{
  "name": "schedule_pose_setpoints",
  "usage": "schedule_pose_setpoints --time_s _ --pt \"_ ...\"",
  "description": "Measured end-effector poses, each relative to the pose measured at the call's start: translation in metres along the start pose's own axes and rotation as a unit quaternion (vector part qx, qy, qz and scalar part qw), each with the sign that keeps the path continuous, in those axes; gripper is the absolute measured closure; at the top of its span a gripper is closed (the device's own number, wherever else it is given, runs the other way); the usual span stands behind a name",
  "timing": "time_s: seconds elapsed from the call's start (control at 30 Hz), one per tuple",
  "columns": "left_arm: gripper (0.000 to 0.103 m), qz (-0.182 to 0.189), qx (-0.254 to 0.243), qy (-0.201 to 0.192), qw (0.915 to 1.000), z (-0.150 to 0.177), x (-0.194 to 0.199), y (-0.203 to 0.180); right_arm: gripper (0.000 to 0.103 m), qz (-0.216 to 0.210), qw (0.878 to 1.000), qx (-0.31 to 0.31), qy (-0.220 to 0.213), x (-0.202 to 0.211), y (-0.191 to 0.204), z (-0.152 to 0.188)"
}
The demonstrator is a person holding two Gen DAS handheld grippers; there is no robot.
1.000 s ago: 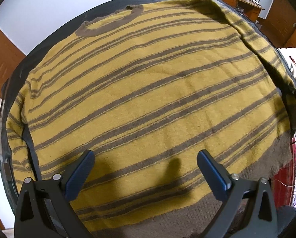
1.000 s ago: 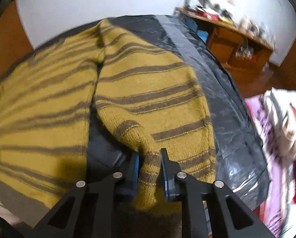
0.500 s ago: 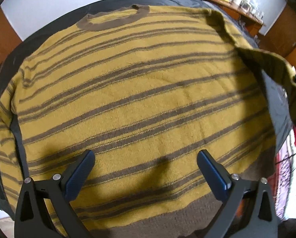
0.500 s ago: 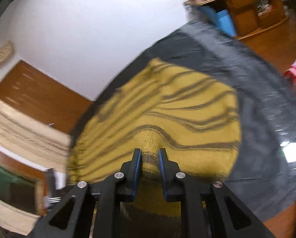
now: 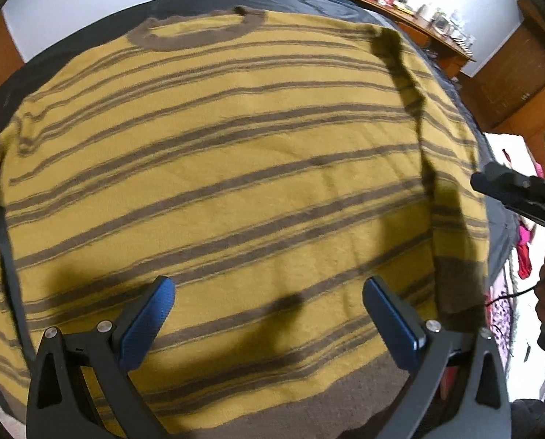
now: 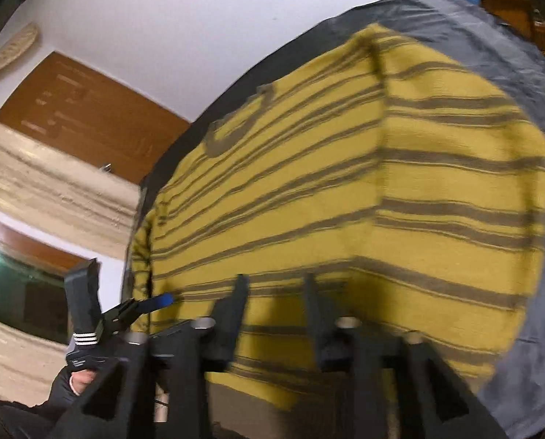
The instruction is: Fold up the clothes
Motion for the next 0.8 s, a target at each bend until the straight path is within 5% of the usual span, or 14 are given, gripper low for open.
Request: schedule_pose_setpoints --time_s 0.03,0.3,0.5,0.8 --pt "0.000 0.010 -0.005 0.001 0.9999 0.000 -0.001 -0.006 0.026 0.011 1.000 -0.009 -0.011 0.008 -0.010 0.002" --pt "0.000 0.132 -0.061 0.039 0.9887 0.000 -0.022 -0.081 0.026 0.033 0.996 -0.078 -0.025 0.040 -0.069 0.026" --pt "0.000 0.175 -0.092 0.066 0.9780 0.001 -0.043 -0.119 0.026 0.021 0.994 -0.104 -0.033 0.055 -0.088 0.047" --pt "0.000 0.213 -0.079 0.040 0.9731 -0.031 -0.059 -0.140 0.026 0.021 0.989 -0.136 -0.044 0.069 -0.110 0.058"
Point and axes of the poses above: each gripper's, at about its wrist camera, not at the fingertips, and x roughly against the way its jaws point, y to its left, z to its underside, the point moved 5 cm from there along -x, roughly the way its jaws point, and after that the axes turned 5 degrees about z, right-handed, at the moved point
